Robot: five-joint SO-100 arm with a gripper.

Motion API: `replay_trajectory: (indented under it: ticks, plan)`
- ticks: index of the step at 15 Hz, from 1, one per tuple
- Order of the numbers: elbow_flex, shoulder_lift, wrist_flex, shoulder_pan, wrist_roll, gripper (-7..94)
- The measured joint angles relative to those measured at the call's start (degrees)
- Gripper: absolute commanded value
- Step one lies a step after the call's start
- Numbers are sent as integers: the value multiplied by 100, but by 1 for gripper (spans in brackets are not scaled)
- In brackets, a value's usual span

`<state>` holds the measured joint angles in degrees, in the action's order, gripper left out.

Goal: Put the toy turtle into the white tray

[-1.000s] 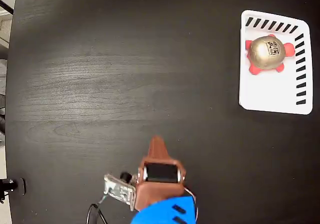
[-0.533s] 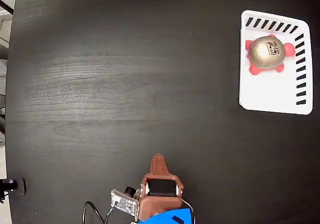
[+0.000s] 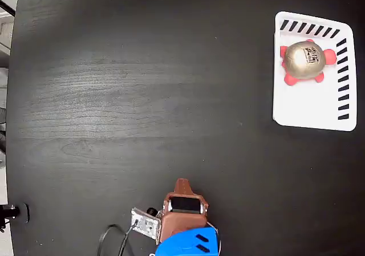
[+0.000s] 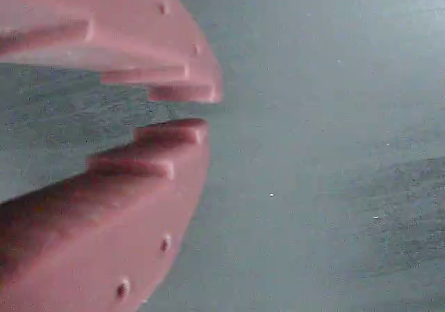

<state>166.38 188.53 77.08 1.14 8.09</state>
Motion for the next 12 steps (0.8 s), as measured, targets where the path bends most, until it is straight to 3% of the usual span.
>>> replay_trajectory:
  ticks: [12]
  plan:
    - [0, 0, 0, 0, -105, 0]
